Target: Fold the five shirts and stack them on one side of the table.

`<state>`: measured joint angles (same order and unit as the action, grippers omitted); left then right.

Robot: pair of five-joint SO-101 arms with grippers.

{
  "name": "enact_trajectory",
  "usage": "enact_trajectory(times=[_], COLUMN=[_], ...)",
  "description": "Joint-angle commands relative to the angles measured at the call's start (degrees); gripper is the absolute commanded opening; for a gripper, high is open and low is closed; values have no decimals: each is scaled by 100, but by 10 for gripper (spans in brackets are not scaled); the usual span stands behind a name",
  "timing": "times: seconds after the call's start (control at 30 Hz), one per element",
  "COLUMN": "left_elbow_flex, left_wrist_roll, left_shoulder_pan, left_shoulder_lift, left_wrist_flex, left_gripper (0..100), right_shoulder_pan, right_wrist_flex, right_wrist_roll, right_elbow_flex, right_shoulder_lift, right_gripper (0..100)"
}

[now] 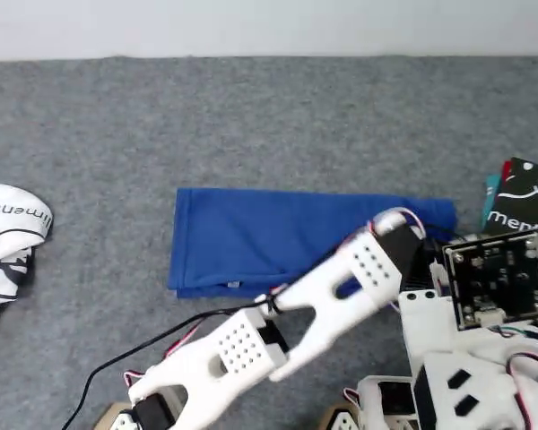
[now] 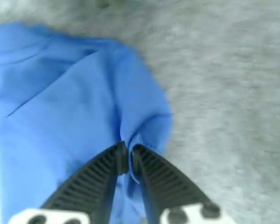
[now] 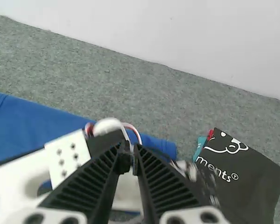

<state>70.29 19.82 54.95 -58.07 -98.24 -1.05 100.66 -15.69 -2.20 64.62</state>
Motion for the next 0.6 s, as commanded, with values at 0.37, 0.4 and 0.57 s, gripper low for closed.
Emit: enact_trajectory(times=[0.37, 0.4, 0.57], left_elbow_flex=[303, 303, 303], left_wrist_roll=[-1204, -1187, -1073], left_shoulder_pan=[-1407, -1459, -1732], left_shoulder_lift=[-44, -88, -378], left_wrist_flex=[1029, 1046, 1134], left_gripper=[171, 171, 170], right_shoulder_pan=[13, 13, 13], right_wrist_flex=[40, 40, 40], right_wrist_roll=[26, 26, 26], right_elbow_flex=[721, 721, 721], right_shoulder_lift=[13, 13, -31], right_gripper=[29, 29, 29])
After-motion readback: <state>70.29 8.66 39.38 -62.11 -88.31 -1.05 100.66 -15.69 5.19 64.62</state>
